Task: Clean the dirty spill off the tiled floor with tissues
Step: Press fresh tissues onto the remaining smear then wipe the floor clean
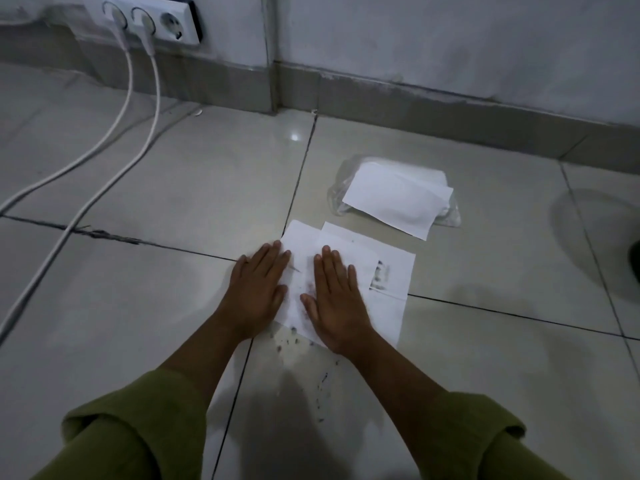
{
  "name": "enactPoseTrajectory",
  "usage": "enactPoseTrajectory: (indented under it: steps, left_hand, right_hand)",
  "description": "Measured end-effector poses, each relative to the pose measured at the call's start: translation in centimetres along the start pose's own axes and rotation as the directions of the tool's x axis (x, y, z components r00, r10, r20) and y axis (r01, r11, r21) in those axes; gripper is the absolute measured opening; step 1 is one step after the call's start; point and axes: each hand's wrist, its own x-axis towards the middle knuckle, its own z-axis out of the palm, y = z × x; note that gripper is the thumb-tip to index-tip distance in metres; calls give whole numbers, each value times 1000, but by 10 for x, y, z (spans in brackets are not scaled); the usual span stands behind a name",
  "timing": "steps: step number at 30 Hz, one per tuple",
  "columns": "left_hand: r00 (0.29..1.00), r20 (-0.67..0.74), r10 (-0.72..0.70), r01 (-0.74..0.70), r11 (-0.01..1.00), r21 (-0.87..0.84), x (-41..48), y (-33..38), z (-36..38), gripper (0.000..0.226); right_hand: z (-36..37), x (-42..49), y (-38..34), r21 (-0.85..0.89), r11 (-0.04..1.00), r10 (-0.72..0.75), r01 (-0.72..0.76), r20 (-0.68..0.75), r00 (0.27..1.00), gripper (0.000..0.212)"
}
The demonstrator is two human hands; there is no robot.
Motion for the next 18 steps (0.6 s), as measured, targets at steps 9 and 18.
enactPoseTrajectory:
  steps: [9, 18]
  left_hand:
    - [998, 33, 48, -50, 997, 56, 11, 11, 11, 76]
    - [1000, 26, -16, 13, 996, 92, 16, 33, 7, 80]
  right_hand:
    - [-5, -11, 14, 10, 1000, -3, 3, -22, 1000, 83]
    - [-35, -16, 41, 80, 996, 59, -48, -142, 988, 58]
